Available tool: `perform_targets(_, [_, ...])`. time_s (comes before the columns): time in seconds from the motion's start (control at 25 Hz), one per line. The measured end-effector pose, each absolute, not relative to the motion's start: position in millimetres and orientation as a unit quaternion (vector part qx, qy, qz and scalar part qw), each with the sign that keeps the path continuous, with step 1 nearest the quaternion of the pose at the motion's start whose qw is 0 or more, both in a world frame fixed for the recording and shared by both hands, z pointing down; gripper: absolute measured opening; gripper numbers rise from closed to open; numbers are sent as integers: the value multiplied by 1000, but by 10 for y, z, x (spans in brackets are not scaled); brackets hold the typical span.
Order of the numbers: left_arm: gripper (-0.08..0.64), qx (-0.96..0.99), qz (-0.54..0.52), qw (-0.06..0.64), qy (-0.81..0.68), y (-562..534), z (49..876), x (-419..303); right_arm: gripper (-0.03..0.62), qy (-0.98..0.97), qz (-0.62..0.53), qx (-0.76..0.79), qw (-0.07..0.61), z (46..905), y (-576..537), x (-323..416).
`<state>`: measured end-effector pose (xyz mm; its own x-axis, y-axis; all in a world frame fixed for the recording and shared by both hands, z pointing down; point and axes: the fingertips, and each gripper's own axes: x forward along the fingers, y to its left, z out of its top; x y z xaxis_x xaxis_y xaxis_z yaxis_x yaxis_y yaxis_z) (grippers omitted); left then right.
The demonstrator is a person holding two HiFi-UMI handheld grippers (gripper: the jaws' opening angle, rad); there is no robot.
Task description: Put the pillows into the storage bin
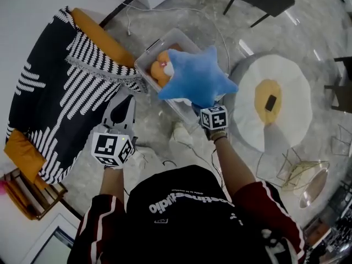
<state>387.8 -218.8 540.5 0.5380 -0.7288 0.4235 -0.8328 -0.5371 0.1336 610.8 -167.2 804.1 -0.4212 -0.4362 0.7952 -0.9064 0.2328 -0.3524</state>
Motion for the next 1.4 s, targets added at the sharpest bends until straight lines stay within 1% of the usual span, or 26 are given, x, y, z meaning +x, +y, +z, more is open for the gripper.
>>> perform_targets(0.04, [3,861,164,166,-451,-2197,5456,3892,286,-726,431,455,282,8163,-1653,6127])
perform_targets(0.12, [3,860,170,171,-450,-2203,5535,3904,407,-701,457,456,303,8446,-1571,6224])
perform_targets(0.2, [3,859,173,174,-450,-2190,5587,3911,456,-677,459,468,335,8641,-1454,6386])
perform_targets(0.24, [3,858,174,175,-450,-2190,5600,3912,463,-670,455,474,346,8683,-1406,6462])
perform_targets(0.56, [3,858,164,173,-455,-2246,5510,3963,436,-668,449,480,350,8601,-1314,6693])
perform_targets(0.84, [3,854,147,160,-473,-2184,5281,3796,431,-695,416,477,343,8322,-1559,6587])
perform_targets(1.12, [3,835,116,148,-516,-2056,4990,3232,426,-727,363,475,338,7846,-1979,6247])
perform_targets(1.4, [3,816,85,122,-558,-1899,4588,2458,423,-764,305,472,316,7141,-2435,5573])
